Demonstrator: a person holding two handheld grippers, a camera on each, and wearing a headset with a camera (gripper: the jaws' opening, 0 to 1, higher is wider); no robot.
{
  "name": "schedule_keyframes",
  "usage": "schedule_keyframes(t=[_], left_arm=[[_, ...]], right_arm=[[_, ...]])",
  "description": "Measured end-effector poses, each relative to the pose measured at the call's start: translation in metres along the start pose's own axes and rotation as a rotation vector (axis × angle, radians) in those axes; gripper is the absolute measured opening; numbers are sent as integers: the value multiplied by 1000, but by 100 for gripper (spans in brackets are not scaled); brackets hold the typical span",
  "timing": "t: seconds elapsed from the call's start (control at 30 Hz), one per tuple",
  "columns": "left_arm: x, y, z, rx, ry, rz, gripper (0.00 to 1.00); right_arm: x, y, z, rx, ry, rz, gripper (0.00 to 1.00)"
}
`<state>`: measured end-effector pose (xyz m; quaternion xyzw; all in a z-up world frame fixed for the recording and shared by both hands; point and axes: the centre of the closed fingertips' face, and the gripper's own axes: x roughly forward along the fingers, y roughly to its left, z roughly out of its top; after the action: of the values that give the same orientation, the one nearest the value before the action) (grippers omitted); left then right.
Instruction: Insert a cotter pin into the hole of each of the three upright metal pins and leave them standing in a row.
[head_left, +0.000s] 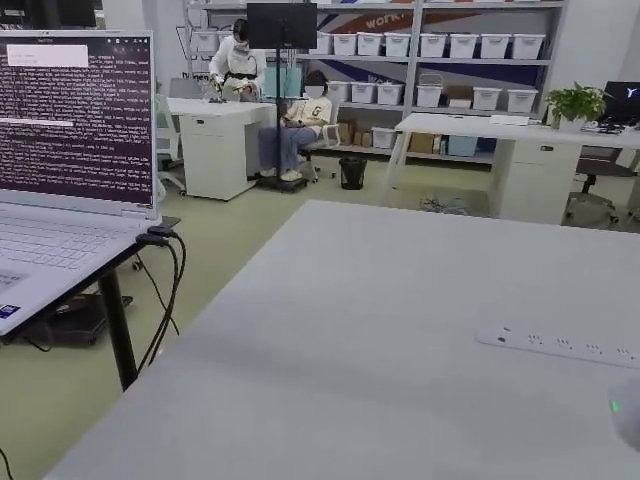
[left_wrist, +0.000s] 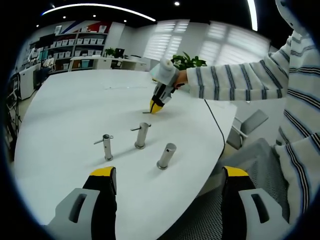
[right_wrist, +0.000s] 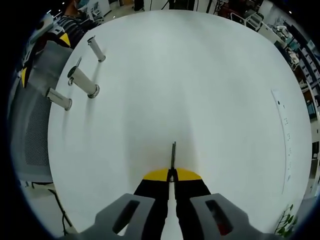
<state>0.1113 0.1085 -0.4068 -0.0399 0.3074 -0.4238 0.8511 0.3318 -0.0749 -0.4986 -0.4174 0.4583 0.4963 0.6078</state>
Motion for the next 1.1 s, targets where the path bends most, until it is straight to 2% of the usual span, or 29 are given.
schedule_keyframes(t=[0.13,0.37,0.43,0.53,0.7,1.1], left_arm=[[3,3,1,3,4,0,85],[5,4,7,0,-19,-1,85],[6,3,7,-3,-16,-7,85],[6,2,7,-17,-14,-17,84],[6,2,7,-17,-14,-16,83],[5,0,12,-3,-23,-10,82]], right_arm=[[1,0,0,-20,20,0,0],[1,0,0,-86,39,-4,0],[1,-1,0,-56,36,-4,0],[0,0,0,-66,29,-19,0],[1,-1,0,-38,41,-43,0],[0,-1,2,-36,50,-42,0]])
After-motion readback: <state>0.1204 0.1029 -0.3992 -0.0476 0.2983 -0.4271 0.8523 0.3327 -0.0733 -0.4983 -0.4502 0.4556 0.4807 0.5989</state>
